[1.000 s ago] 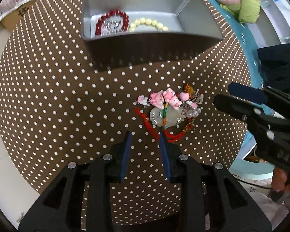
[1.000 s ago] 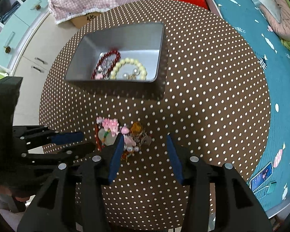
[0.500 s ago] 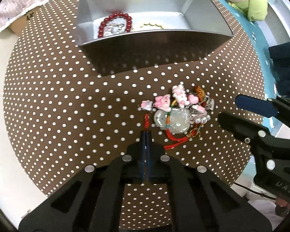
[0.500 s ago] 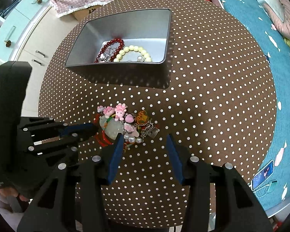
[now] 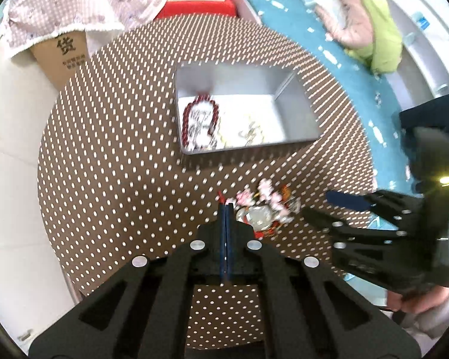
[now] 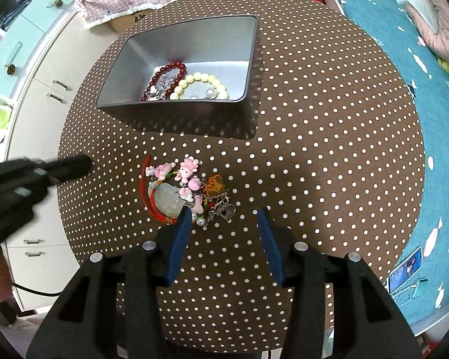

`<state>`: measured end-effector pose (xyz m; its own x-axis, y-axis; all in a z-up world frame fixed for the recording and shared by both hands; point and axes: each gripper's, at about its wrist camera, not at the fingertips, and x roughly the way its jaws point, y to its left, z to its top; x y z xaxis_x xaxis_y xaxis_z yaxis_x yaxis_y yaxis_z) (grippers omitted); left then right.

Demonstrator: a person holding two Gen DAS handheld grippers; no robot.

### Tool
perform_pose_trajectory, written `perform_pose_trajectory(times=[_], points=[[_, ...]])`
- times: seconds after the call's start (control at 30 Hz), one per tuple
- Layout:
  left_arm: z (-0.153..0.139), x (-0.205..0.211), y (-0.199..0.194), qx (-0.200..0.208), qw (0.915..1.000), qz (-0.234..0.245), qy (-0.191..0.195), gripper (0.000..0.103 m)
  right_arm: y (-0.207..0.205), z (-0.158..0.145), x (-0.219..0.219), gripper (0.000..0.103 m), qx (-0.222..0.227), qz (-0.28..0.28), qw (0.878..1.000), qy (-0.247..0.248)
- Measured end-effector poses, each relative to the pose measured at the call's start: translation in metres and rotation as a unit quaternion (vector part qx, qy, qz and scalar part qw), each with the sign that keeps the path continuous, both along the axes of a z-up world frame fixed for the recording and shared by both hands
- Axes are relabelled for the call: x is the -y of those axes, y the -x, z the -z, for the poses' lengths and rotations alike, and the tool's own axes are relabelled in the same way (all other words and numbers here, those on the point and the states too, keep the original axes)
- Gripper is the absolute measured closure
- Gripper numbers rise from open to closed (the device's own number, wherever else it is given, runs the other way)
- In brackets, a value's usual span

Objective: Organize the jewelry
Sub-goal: 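Grasp the red cord with pink charms with the left tool and lift, then carry the red cord toward the tray with the left tool while the right tool grasps a pink charm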

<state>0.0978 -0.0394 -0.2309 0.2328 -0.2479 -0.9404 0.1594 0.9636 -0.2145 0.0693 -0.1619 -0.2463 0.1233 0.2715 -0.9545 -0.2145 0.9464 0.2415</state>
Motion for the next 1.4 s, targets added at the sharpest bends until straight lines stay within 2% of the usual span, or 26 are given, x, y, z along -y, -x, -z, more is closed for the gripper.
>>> perform_pose_trajectory(times=[0.1, 0.13, 0.17, 0.2, 0.27, 0.3, 0.37, 0.53, 0.63, 0.77, 0.83, 0.9, 0.97, 1.23, 1.4], points=[[-0.002, -0.012, 0.002, -0.017, 0.9997, 0.014, 0.013, 0.101, -0.001, -0.001, 0.002, 0.059, 0.001, 0.001, 1.000, 0.002], [0.004, -0.013, 0.002, -0.031, 0.9992, 0.018, 0.018, 0.098, -0.001, -0.002, 0.002, 0.059, 0.001, 0.002, 1.000, 0.002], [0.011, -0.006, 0.000, -0.053, 0.9981, 0.023, 0.022, 0.082, -0.001, -0.002, 0.002, 0.059, 0.001, 0.001, 1.000, 0.002], [0.018, -0.002, 0.002, -0.061, 0.9976, 0.023, 0.021, 0.076, 0.000, -0.002, 0.003, 0.059, 0.001, 0.001, 1.000, 0.003], [0.031, 0.008, 0.006, -0.078, 0.9956, 0.037, 0.036, 0.076, 0.001, -0.003, 0.004, 0.059, 0.001, 0.001, 1.000, 0.004], [0.038, 0.011, 0.006, -0.093, 0.9939, 0.041, 0.044, 0.071, 0.002, -0.002, 0.005, 0.059, 0.000, 0.001, 1.000, 0.004], [0.052, 0.017, 0.007, -0.119, 0.9910, 0.035, 0.049, 0.070, 0.005, -0.001, 0.005, 0.059, -0.002, 0.003, 1.000, 0.006], [0.080, 0.016, -0.005, -0.170, 0.9831, -0.022, 0.063, 0.070, 0.009, 0.003, 0.014, 0.059, -0.008, 0.012, 1.000, 0.007], [0.082, 0.012, -0.011, -0.169, 0.9827, -0.047, 0.058, 0.071, 0.012, 0.004, 0.021, 0.059, -0.010, 0.016, 1.000, 0.006], [0.082, 0.009, -0.019, -0.172, 0.9815, -0.057, 0.063, 0.095, 0.011, 0.005, 0.024, 0.059, -0.014, 0.018, 1.000, 0.006], [0.083, 0.019, -0.022, -0.168, 0.9828, -0.050, 0.058, 0.100, 0.011, 0.005, 0.022, 0.059, -0.013, 0.015, 1.000, 0.003], [0.087, 0.026, -0.020, -0.163, 0.9843, -0.047, 0.047, 0.101, 0.010, 0.004, 0.021, 0.059, -0.013, 0.010, 1.000, -0.003], [0.081, 0.024, -0.019, -0.157, 0.9848, -0.047, 0.056, 0.101, 0.009, 0.003, 0.020, 0.059, -0.013, 0.006, 1.000, -0.007], [0.044, 0.006, -0.010, -0.118, 0.9903, -0.041, 0.061, 0.101, -0.001, -0.001, 0.010, 0.059, -0.009, -0.003, 1.000, -0.019], [0.001, -0.005, -0.001, -0.057, 0.9978, -0.013, 0.032, 0.101, -0.009, -0.005, 0.001, 0.059, -0.003, -0.013, 1.000, -0.021]])
